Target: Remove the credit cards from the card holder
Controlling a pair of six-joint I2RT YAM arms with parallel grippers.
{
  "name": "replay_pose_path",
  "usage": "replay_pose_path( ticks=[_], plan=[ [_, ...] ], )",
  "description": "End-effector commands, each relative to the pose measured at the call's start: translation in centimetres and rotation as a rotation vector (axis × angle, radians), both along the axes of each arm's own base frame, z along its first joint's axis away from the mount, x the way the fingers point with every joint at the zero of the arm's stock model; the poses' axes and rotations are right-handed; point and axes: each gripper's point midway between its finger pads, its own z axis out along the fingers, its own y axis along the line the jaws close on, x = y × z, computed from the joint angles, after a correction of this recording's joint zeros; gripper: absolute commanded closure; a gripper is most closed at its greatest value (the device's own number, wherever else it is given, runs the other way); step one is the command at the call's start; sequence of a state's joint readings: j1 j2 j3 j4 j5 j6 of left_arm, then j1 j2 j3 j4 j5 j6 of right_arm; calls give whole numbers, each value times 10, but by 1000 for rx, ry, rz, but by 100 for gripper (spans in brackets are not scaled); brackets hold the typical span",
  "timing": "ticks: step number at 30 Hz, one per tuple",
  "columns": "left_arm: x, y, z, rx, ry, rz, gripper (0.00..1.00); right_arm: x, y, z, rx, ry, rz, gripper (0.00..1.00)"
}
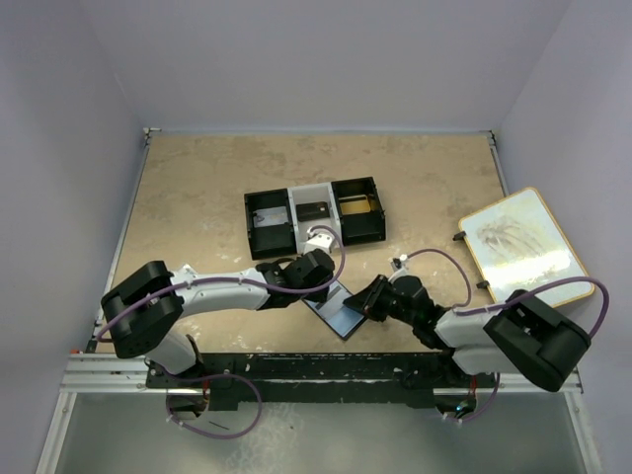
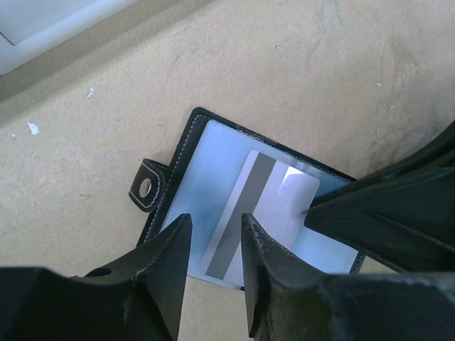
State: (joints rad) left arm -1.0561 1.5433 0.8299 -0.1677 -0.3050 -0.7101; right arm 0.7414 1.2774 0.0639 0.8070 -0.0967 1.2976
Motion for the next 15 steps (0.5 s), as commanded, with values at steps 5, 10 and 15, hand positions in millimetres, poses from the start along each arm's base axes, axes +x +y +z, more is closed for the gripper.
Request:
replay_pose_path(
  ticks=[5,10,15],
  plan=[
    [-3,-15,-8,-14,17,-59,71,6,2,-3,-23,-11,-4,76],
    [-5,3,-30,48,30,-7,75,6,2,-3,-21,-12,-9,75],
    [-6,17,-40,112,35,17,78,9,4,0,-13,-20,-14,74]
  ],
)
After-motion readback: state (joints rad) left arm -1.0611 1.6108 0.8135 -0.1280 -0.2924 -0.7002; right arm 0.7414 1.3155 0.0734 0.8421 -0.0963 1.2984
